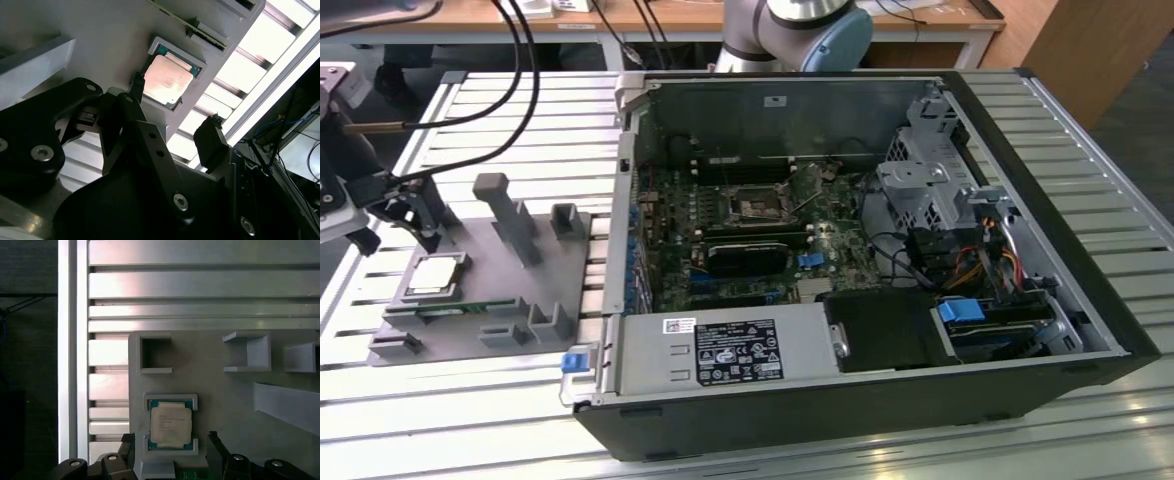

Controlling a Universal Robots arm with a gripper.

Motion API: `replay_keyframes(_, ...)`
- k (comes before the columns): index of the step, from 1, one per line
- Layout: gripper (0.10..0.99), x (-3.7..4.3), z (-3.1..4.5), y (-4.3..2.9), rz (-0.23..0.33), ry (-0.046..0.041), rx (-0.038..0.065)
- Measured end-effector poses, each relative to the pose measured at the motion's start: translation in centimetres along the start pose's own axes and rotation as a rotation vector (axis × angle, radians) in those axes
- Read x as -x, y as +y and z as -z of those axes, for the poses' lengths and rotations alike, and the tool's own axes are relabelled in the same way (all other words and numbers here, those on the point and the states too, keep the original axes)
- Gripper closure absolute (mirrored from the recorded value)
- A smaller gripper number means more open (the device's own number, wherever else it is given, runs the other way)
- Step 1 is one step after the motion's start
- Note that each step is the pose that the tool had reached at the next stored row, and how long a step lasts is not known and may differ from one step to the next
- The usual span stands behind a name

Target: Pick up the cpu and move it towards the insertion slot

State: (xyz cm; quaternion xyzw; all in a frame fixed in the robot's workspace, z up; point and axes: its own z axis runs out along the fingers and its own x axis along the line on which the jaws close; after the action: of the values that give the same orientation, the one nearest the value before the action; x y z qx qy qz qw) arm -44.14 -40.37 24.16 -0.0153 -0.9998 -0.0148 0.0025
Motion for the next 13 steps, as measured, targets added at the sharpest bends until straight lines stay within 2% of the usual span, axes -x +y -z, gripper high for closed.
replay_keyframes(13, 0.412, 0.12, -0.74, -0.01, 0.000, -0.0001, -0.008)
